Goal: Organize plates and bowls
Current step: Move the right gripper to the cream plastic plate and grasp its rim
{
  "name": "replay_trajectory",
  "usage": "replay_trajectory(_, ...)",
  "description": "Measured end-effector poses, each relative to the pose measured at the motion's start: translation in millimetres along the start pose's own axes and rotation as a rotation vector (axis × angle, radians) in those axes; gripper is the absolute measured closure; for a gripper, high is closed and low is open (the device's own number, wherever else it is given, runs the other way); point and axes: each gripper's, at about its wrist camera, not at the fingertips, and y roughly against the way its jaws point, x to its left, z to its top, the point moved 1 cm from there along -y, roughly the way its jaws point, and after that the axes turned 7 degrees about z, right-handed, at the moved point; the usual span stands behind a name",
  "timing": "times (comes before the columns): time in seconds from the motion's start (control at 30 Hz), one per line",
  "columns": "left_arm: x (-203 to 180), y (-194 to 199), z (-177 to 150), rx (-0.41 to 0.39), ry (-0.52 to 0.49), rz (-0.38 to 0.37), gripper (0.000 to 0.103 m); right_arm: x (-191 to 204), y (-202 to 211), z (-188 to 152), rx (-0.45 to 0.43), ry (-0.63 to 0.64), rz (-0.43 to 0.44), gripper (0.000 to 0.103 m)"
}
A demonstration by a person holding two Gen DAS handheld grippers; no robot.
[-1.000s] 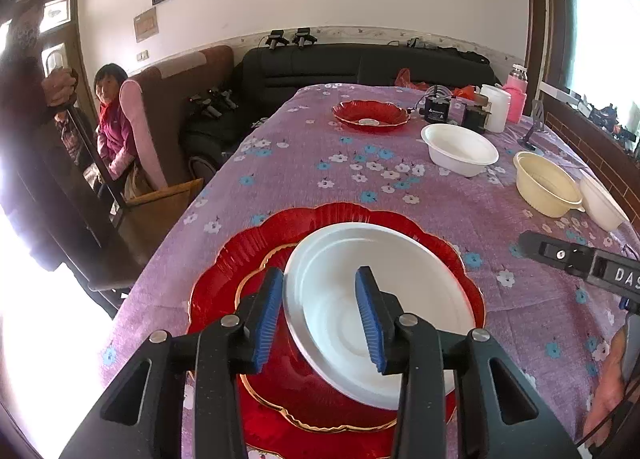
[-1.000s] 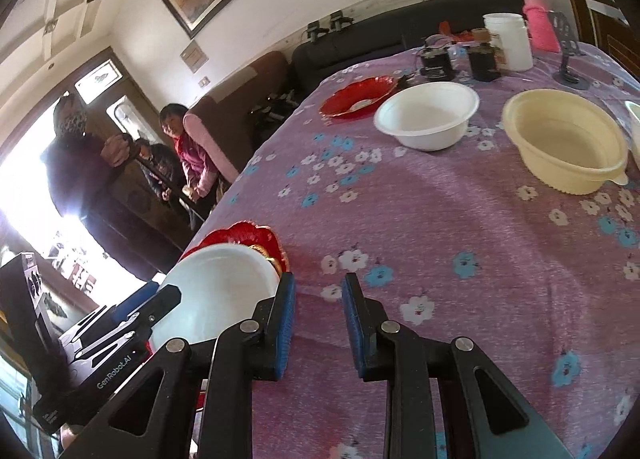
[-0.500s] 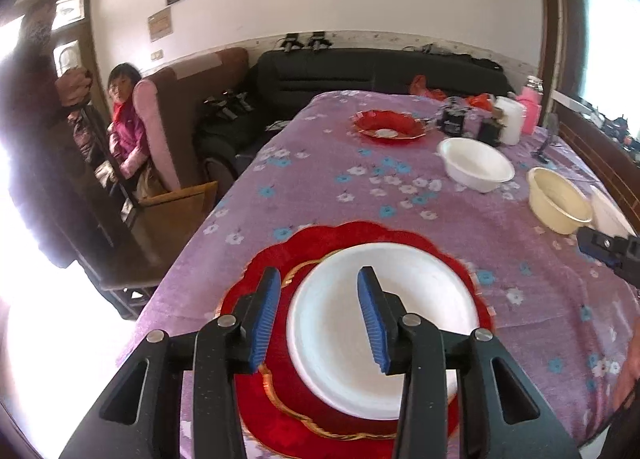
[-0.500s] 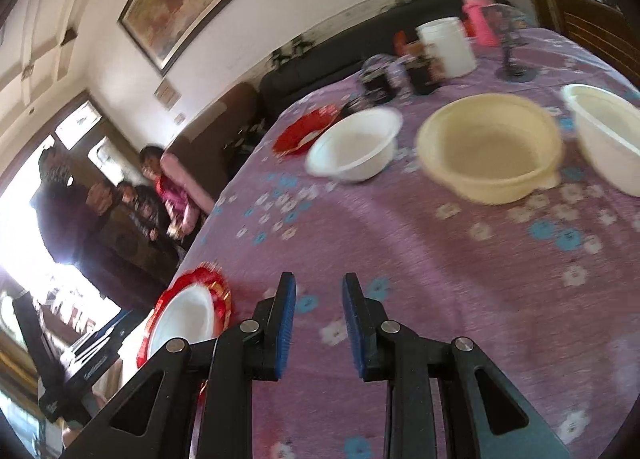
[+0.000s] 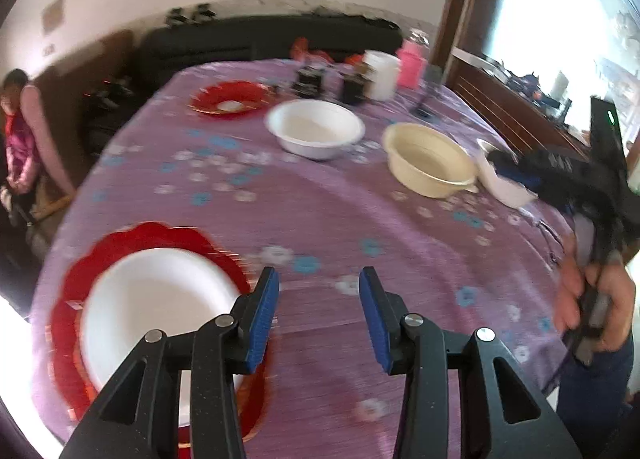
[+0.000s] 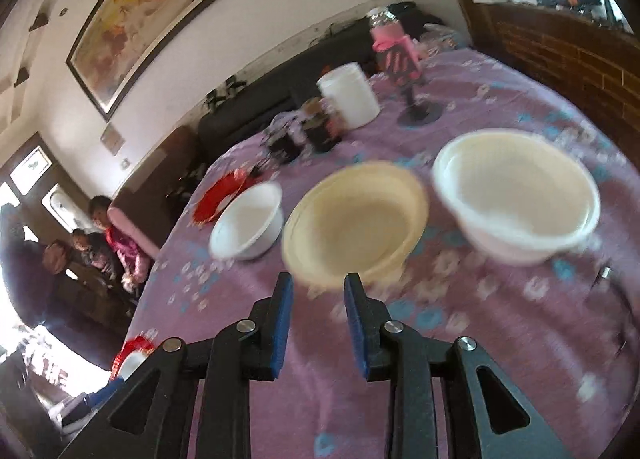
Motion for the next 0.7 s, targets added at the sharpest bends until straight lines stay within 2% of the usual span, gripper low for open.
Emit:
replay_trajectory(0.13,-25.3,-11.5,9.3,0.026,-0.022,-0.029,0.062,-7.2,-10.8,37.1,-0.032,-0.001,-0.037,0.069)
replay_trajectory(0.27,-40.5,-22.7,20.7,0.067,-0.018,-0.061,0.061,-17.8,-40.1,68.2,0.005,-0.003,-0.052,0.066)
replay_trajectory(0.3,-44.3,-25.9,23.8,0.08,-0.014,-0.068,0.057,-24.4,-49.3,75.0,0.021,-0.003,-0.064,0.066)
replay_trajectory(0.4,-53.7,-38.1,34.8,0.111,0.006,-0.081,0.049,-38.5,-64.2,82.0,0.029,0.003,-0.095,0.066)
replay_trajectory(0.47,-60.0,-49.8,44.8,0.128,0.026,-0.087,0.049,-49.9,-72.3,81.2,0.044,-0.001,-0.107,0.066)
replay_trajectory(0.53,-67.3,-65.8,57.8,0.15,0.06,-0.085,0.049,-55.5,-75.2,79.8,0.059,-0.016,-0.072,0.066)
replay_trajectory(0.7,-84.2,-101.2,88.9,0.178,0.167,-0.095,0.049,-59.2,-64.7,79.0,0.025,-0.049,-0.013,0.066)
